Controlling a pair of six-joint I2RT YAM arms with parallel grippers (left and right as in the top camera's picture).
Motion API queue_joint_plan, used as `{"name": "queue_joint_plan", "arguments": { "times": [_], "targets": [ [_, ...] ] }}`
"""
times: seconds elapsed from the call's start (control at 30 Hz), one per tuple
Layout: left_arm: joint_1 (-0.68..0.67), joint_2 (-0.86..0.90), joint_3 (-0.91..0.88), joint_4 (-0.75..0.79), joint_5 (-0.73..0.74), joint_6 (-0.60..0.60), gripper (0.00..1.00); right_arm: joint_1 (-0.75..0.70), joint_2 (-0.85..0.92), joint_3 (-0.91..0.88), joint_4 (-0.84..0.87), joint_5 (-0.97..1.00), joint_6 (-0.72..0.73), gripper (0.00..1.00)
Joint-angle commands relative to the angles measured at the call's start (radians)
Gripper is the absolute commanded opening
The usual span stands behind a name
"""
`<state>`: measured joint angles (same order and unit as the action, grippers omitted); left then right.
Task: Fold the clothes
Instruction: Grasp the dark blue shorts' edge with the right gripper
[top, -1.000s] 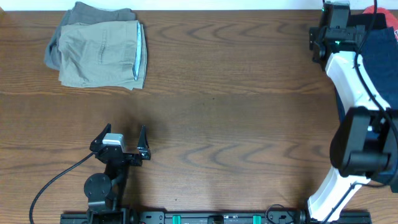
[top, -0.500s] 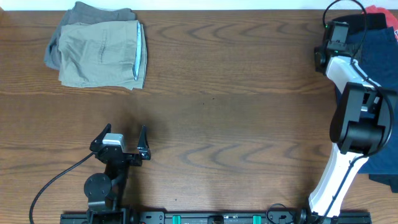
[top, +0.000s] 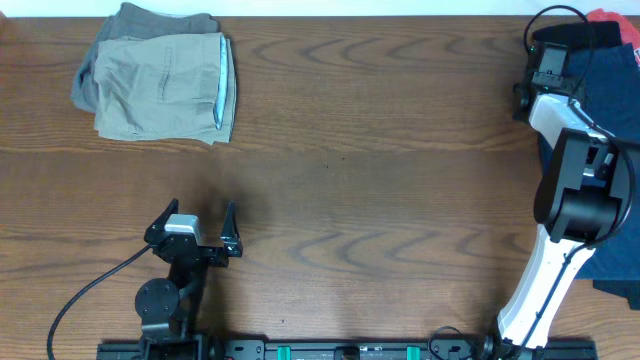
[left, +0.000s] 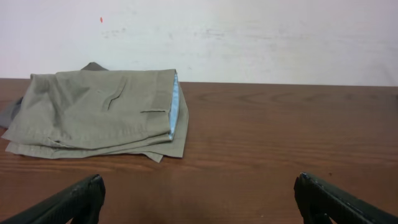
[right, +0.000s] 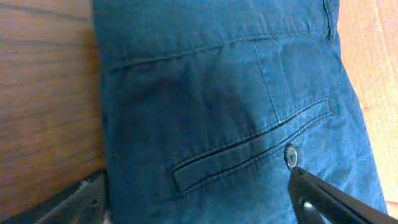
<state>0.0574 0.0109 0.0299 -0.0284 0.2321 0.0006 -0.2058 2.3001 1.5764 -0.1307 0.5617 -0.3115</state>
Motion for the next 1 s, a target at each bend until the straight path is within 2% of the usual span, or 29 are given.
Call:
{"name": "queue_joint_plan", "arguments": {
  "times": [0.0, 0.13, 0.43, 0.57, 0.8, 0.97],
  "targets": [
    [0.004, -0.007, -0.026, -0.018, 0.002, 0.006, 0.98, -0.015, 0.042, 0.015, -0.002, 0.006, -0.010, 0.85],
    [0.004, -0.007, -0.026, -0.018, 0.002, 0.006, 0.98, -0.023, 0.042, 0.015, -0.002, -0.034, 0.002, 0.70],
    [0.004, -0.007, -0.026, -0.018, 0.002, 0.006, 0.98, -0.023, 0.040, 0.015, 0.000, -0.034, 0.108, 0.16],
    [0.004, -0.007, -0.026, -0.018, 0.002, 0.006, 0.98, -0.021, 0.031, 0.015, -0.005, 0.005, 0.151, 0.03],
    [0.004, -0.007, -0.026, -0.018, 0.002, 0.006, 0.98, -0.018, -0.027, 0.015, -0.035, 0.141, 0.263, 0.01],
    [0.004, -0.007, -0.026, -0.018, 0.002, 0.006, 0.98, -0.018, -0.105, 0.015, -0.090, 0.147, 0.354, 0.01]
  ]
}}
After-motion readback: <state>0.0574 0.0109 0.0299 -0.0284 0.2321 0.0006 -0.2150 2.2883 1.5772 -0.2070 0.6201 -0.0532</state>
